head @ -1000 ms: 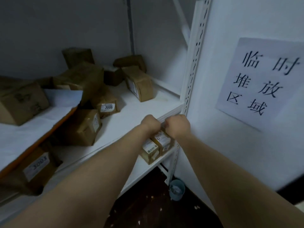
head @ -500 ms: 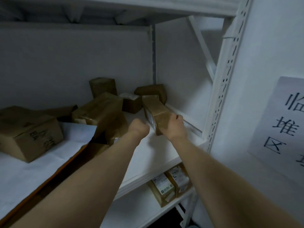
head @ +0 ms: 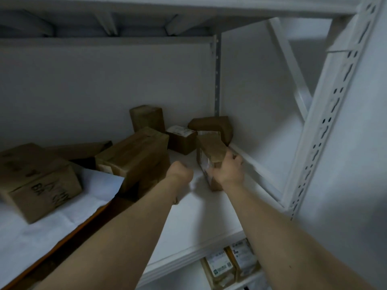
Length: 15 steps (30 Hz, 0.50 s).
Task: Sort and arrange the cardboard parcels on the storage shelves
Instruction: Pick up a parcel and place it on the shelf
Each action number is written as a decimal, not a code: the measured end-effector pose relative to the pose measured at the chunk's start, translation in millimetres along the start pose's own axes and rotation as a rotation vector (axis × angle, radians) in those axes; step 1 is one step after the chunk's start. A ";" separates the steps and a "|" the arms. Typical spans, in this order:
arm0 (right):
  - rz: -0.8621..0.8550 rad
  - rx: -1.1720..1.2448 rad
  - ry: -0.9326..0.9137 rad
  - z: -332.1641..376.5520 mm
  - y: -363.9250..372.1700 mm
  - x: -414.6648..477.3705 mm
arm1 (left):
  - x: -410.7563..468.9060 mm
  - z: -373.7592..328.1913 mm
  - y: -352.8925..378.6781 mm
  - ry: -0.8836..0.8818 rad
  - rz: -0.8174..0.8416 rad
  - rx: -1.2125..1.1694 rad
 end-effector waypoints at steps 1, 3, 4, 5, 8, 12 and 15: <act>-0.009 0.101 0.025 -3.5 -3.3 -2.4 | 0.9 2.5 -0.3 -0.010 -0.005 -0.015; -0.017 0.330 0.085 -12.7 -8.3 -8.2 | 0.6 8.3 -0.6 -0.023 -0.017 -0.048; -0.014 0.450 0.122 -18.2 -10.2 -13.2 | -1.1 10.9 -0.1 -0.024 -0.013 -0.076; -0.010 0.582 0.151 -22.1 -10.6 -18.1 | -2.5 13.5 0.7 -0.030 -0.001 -0.118; 0.038 0.903 0.293 -32.2 -8.1 -41.9 | -21.1 20.0 2.1 -0.100 0.100 -0.320; 0.199 1.129 0.405 -31.1 -3.5 -72.6 | -41.9 28.9 -0.4 -0.202 0.245 -0.473; 0.262 1.182 0.415 -29.3 -1.0 -91.6 | -54.0 35.3 -4.4 -0.198 0.347 -0.517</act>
Point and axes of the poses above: each hand's wrist, its own x-axis towards the middle knuckle, its own y-axis out of the palm, z = x × y, the point moved 6 cm from there along x, towards the middle knuckle, and after that the axes turned 9 degrees about -x, right-handed, at the moved point
